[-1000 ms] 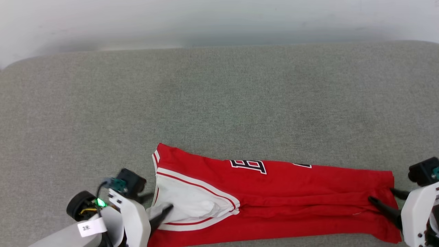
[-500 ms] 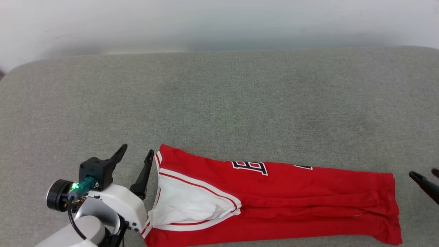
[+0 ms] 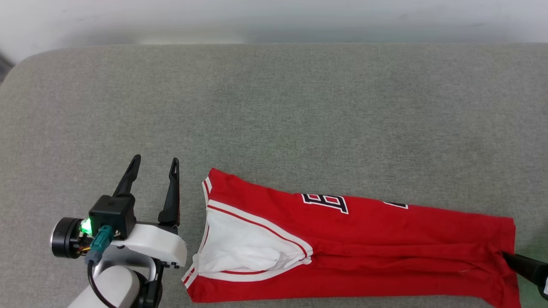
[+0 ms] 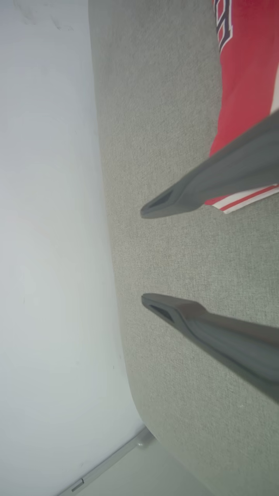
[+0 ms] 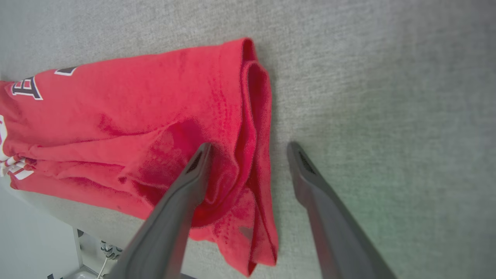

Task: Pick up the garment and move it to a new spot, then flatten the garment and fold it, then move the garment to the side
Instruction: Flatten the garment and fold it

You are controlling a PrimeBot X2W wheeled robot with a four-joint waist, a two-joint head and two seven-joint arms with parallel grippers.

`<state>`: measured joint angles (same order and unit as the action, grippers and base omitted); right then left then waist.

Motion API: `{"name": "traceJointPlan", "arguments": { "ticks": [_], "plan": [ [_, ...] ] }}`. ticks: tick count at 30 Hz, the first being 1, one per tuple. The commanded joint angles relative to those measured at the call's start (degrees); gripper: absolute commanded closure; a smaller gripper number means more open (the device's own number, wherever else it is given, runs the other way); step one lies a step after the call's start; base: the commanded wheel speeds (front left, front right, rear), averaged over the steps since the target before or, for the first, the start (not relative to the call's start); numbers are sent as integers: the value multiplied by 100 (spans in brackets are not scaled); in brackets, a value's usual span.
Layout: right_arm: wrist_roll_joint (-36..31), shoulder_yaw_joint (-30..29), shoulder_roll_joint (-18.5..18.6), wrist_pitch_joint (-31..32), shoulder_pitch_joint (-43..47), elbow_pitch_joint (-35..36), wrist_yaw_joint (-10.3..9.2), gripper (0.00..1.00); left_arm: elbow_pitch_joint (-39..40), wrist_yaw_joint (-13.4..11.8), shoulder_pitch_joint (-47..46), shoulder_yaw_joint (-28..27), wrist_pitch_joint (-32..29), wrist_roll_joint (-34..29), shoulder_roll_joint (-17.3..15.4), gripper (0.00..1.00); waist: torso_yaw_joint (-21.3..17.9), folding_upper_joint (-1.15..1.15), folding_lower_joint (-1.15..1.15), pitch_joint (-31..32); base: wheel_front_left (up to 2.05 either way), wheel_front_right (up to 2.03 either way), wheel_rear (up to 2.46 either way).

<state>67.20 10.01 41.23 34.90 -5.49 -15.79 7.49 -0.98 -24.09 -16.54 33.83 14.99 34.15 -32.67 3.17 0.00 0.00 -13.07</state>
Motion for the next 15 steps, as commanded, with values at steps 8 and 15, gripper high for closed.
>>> {"name": "traceJointPlan", "arguments": {
  "ticks": [8,15],
  "plan": [
    [527,517,-813,545,16,-199,8,0,-146,474,367,-769,26,-753,654,0,185,0,0,-177,0,0,0],
    [655,800,-1066,641,-147,38,13,27,-243,843,548,-1272,26,-1318,1135,0,212,0,0,-191,0,0,0]
  ]
}}
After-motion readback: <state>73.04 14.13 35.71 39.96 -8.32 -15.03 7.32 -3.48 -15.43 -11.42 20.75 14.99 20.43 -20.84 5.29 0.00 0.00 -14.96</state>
